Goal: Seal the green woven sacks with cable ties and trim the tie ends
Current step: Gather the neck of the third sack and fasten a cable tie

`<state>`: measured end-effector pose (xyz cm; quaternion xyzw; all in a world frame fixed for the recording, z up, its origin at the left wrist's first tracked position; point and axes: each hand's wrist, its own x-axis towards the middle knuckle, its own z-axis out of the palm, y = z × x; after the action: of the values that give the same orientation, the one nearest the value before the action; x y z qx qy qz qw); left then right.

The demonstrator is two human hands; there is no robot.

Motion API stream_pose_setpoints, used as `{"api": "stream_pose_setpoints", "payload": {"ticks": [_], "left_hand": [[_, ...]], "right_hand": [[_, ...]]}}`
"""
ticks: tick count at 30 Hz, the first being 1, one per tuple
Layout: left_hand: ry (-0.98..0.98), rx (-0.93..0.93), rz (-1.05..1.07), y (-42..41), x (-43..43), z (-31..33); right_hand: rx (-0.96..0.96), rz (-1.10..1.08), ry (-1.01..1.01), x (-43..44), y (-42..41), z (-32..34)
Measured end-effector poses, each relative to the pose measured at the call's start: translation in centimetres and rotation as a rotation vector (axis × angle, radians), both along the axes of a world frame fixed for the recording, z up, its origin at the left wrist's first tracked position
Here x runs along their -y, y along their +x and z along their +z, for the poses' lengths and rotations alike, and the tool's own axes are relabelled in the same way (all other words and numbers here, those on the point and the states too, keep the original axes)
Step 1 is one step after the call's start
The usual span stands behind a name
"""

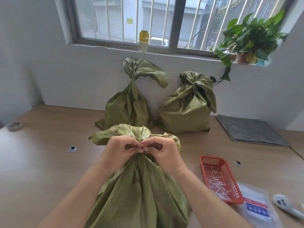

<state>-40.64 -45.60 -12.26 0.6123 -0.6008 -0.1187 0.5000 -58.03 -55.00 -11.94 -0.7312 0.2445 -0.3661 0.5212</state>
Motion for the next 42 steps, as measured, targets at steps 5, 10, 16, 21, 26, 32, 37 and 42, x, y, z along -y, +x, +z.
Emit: {"api": "stream_pose_setpoints", "payload": {"ticks": [5,10,16,21,26,32,37,42], "left_hand": [[-0.013,0.012,-0.031,-0.1,-0.3,0.1],[-0.028,0.036,-0.022,-0.2,-0.3,-0.3],[-0.068,0.096,0.012,-0.9,-0.2,-0.7],[-0.132,0.121,0.087,-1.8,0.3,-1.7],[-0.163,0.225,0.171,-2.3,0.8,-2.6],[-0.132,0.298,0.189,-1.6,1.2,-4.0],[-0.141,0.238,0.173,0.2,0.7,-5.0],[-0.151,0.116,0.249,-0.3,0.5,-4.9]], "right_hand": [[-0.041,0.031,0.021,0.0,0.0,0.1],[-0.052,0.001,0.094,0.0,-0.1,-0.1],[-0.104,0.002,0.156,-0.2,-0.1,0.8],[-0.208,-0.019,0.078,-0.1,0.3,1.1],[-0.412,-0.114,-0.158,-0.6,0.7,1.4],[-0.463,-0.149,-0.155,-1.2,0.9,1.7],[-0.432,-0.173,-0.166,-1.6,0.8,1.9],[-0.484,-0.108,-0.112,-1.3,0.6,1.9]]}}
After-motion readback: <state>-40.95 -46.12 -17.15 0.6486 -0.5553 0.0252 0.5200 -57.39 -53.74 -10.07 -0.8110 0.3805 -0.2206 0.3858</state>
